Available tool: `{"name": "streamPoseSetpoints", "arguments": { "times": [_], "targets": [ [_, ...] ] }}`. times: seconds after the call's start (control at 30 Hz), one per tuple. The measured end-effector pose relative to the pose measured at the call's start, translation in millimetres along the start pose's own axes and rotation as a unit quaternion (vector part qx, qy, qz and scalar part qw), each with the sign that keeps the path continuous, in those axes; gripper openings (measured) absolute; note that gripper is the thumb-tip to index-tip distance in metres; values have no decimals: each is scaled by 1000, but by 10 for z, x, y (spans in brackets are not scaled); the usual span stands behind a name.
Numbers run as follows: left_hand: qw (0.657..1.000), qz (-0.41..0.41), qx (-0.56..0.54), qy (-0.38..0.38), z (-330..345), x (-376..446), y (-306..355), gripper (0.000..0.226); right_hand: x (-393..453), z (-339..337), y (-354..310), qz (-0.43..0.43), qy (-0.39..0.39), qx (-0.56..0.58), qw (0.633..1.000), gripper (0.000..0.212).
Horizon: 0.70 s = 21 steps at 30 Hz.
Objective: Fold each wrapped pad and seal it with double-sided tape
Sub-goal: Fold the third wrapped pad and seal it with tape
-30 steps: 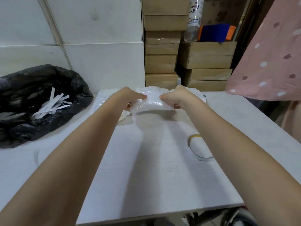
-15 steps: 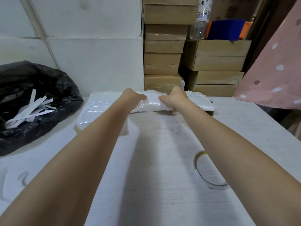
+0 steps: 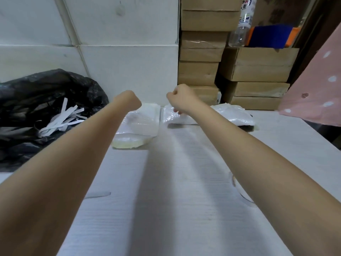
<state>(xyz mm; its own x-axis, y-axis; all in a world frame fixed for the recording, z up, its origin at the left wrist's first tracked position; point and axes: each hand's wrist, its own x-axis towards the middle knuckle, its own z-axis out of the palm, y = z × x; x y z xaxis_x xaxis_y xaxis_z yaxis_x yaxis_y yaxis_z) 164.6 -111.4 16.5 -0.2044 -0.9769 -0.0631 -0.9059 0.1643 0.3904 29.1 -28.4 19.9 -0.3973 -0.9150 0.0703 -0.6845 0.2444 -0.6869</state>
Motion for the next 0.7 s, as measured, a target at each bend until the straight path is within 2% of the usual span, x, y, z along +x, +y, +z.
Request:
{"name": "streamPoseSetpoints", "arguments": {
  "times": [0.1,0.2,0.27,0.37,0.47,0.57,0.63,0.7],
  "targets": [
    [999,-19,33,-38,-59,-92,-226,39,-46,303,-208,68,-129,20,989,20],
    [998,-10,42,-40,-13,-149,-403,36,-51,545,-271,124,-166,-31,978,26],
    [998,6,31,-47,23,-155,-493,24,-36,647,-263,132,-148,-67,978,26],
    [999,-7,-20,-39,75,-143,-589,25,-59,758,-228,119,-105,-126,979,20],
    [995,-35,-92,-35,134,-121,-635,45,-117,867,-201,102,-82,-154,979,21],
    [981,-78,-172,-37,160,-126,-709,53,-152,961,-183,107,-73,-146,981,9],
    [971,-76,-222,-48,130,-152,-752,52,-179,947,-178,106,-74,-142,981,10],
    [956,-71,-278,-55,62,-188,-832,49,-220,879,-157,98,-75,-138,983,24]
  ]
}}
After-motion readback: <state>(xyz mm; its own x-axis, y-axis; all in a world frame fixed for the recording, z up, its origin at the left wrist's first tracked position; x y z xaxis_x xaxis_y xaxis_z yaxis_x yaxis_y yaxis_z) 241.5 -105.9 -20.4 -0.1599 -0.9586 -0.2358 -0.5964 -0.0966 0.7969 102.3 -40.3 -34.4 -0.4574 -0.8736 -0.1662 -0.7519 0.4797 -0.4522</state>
